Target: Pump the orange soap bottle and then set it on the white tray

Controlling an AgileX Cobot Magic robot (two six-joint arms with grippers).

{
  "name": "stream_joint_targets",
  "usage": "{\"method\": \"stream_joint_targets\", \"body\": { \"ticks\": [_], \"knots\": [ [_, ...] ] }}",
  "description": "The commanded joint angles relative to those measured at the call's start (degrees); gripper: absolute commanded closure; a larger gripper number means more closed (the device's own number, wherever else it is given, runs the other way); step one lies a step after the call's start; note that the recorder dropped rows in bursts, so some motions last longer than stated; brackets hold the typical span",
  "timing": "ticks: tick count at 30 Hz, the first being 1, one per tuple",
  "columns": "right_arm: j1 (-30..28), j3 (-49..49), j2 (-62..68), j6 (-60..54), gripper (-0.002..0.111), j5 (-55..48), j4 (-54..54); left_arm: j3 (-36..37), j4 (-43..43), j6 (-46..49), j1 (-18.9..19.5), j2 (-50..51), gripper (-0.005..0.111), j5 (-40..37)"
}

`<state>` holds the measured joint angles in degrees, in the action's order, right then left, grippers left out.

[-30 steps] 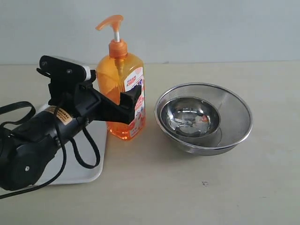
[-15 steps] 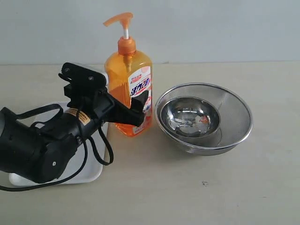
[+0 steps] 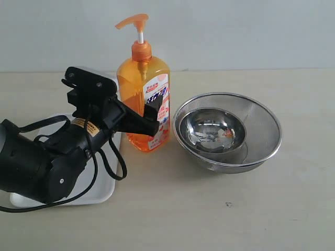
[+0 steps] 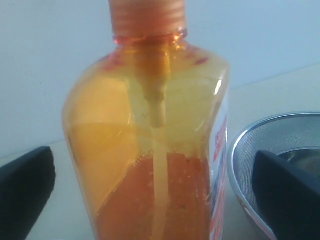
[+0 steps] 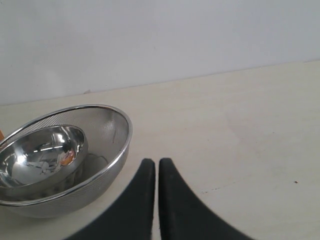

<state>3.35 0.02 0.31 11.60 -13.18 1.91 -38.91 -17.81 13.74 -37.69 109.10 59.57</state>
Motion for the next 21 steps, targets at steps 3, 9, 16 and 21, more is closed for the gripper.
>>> {"method": "stream_joint_targets", "body": {
  "ticks": [3,9,16,21],
  "knots": [
    [0.1,0.0,-0.3,0.0,0.108,0.5,0.0,-0.2,-0.8,0.0,-0.2,0.2,0.0,0.7],
    [0.1,0.0,-0.3,0.0,0.108,0.5,0.0,-0.2,-1.1,0.0,-0.1,0.2,0.0,1.2],
    [0.1,0.0,-0.3,0.0,0.108,0.5,0.0,-0.2,-1.2,4.1,-0.1,0.2,0.0,1.9],
    [0.1,0.0,-0.3,0.0,0.108,0.5,0.0,-0.2,-0.9,4.1,-0.1,0.2,0.0,2.3]
  ]
}}
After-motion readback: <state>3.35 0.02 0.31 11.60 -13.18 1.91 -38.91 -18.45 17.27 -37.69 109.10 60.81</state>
